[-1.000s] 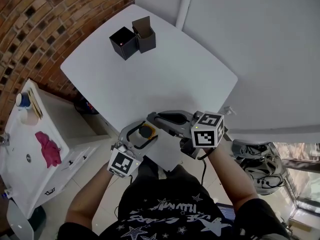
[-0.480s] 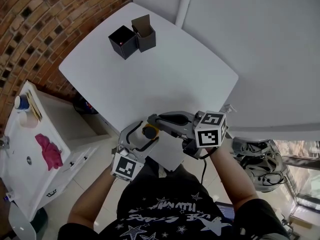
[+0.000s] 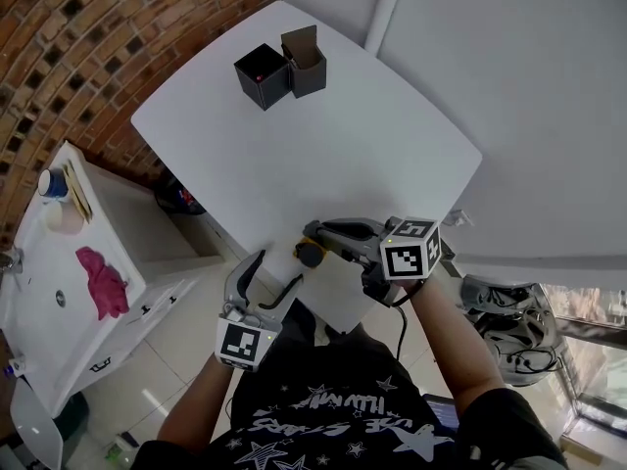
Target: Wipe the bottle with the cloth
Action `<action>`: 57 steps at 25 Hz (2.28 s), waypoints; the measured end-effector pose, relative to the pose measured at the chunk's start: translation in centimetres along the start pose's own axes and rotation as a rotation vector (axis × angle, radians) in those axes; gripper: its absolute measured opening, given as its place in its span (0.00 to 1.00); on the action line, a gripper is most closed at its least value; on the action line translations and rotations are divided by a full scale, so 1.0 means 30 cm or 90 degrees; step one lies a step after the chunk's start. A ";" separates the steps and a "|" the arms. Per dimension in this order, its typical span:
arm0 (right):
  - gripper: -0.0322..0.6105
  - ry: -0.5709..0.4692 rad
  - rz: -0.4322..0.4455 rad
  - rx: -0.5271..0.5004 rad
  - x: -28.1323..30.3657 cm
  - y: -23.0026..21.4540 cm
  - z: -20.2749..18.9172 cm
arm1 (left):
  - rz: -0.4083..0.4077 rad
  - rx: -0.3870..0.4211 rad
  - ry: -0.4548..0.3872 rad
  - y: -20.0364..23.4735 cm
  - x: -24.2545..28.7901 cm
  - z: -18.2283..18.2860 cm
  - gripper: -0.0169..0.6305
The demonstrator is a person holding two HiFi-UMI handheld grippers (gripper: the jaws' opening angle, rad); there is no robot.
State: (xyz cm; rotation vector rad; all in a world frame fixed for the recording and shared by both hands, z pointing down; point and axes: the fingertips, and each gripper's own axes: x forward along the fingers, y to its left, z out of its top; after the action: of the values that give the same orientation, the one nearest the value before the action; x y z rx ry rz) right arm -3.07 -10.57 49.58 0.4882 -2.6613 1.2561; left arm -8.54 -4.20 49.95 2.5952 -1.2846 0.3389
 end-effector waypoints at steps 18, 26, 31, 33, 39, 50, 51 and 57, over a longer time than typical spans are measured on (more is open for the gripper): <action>0.11 0.082 -0.032 0.015 0.067 -0.145 -0.129 | 0.073 -0.036 0.017 0.030 -0.085 -0.051 0.51; 0.11 0.098 -0.052 -0.037 0.059 -0.149 -0.139 | 0.099 -0.041 0.013 0.041 -0.100 -0.037 0.49; 0.11 0.019 -0.082 -0.051 -0.018 -0.120 -0.056 | 0.156 -0.063 -0.015 0.081 -0.120 0.021 0.43; 0.11 -0.036 -0.101 -0.074 -0.076 -0.083 0.009 | 0.199 -0.051 -0.040 0.116 -0.147 0.064 0.40; 0.11 -0.214 -0.195 -0.253 -0.290 0.105 0.225 | 0.344 -0.002 -0.156 0.186 -0.273 0.305 0.11; 0.11 -0.405 -0.307 -0.506 -0.482 0.486 0.229 | 0.358 -0.015 -0.219 0.056 -0.317 0.502 0.03; 0.11 -0.398 -0.305 -0.496 -0.477 0.480 0.205 | 0.354 -0.019 -0.212 0.041 -0.307 0.491 0.03; 0.11 -0.371 -0.300 -0.489 -0.477 0.459 0.140 | 0.336 -0.022 -0.177 -0.038 -0.268 0.434 0.03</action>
State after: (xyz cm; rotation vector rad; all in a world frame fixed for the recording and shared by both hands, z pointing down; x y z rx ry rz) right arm 5.39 -2.43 33.02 1.3647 -2.8829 -0.0890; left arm -11.00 -1.44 35.06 2.2938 -2.0485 0.0344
